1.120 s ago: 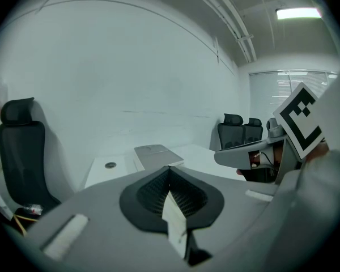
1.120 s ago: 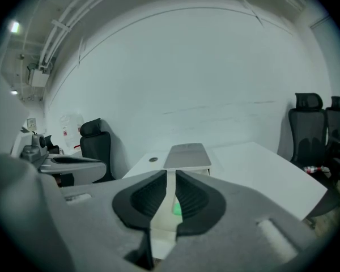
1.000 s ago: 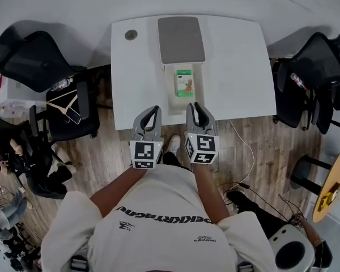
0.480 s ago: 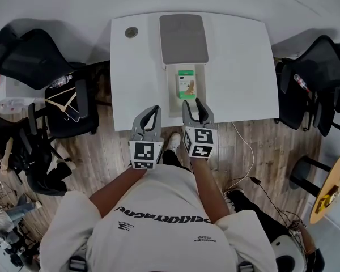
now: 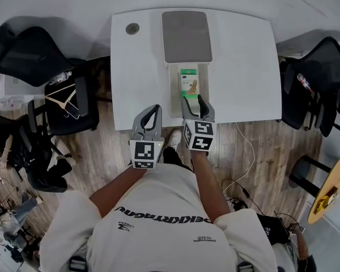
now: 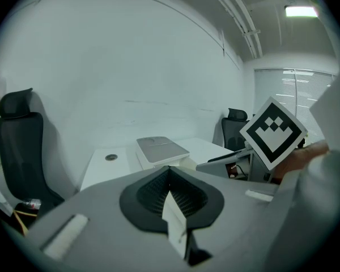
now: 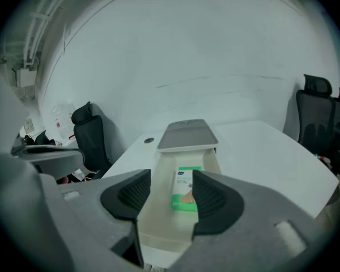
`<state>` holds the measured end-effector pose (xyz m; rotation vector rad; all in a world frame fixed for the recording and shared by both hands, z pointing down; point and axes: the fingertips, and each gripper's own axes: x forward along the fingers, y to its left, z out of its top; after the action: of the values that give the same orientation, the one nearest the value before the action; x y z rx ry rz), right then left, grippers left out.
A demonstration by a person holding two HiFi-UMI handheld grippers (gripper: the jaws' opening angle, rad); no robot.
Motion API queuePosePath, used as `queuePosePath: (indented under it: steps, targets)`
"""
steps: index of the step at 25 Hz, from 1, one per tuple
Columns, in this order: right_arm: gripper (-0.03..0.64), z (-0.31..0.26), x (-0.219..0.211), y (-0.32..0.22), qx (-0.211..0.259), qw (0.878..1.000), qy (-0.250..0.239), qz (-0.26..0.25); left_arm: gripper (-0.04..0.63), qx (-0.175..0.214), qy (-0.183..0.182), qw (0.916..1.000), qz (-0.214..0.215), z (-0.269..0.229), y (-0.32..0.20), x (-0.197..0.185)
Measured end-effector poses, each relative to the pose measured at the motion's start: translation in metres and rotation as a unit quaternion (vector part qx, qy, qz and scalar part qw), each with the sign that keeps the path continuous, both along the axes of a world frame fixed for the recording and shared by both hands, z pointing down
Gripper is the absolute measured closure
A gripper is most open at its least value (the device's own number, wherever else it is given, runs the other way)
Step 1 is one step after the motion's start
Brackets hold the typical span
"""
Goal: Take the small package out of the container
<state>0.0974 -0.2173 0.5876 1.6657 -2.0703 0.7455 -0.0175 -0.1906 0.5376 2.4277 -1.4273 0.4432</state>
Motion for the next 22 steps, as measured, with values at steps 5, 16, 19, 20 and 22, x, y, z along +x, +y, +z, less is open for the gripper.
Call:
queuePosePath:
  steps: [5,16,19,20,22]
  targets:
    - [0.37,0.017,0.001,-0.007,-0.023,1.0,0.005,0.001,0.596,-0.004,0.0,1.0,-0.001,0.005,-0.003,-0.001]
    - [0.31,0.052,-0.001,-0.02,-0.076,0.997,0.011,-0.007,0.597,-0.012,-0.001,0.9999,-0.007,0.013,-0.009,-0.007]
    - [0.304,0.058,-0.001,-0.023,-0.084,0.996,0.012,-0.003,0.597,-0.014,-0.001,0.9999,-0.009,0.015,-0.01,-0.009]
    - [0.299,0.06,-0.001,-0.024,-0.087,0.996,0.014,-0.002,0.597,-0.015,-0.001,0.9998,-0.009,0.016,-0.011,-0.01]
    - [0.288,0.063,-0.002,-0.026,-0.093,0.995,0.019,-0.002,0.597,-0.016,-0.001,0.9998,-0.01,0.016,-0.011,-0.01]
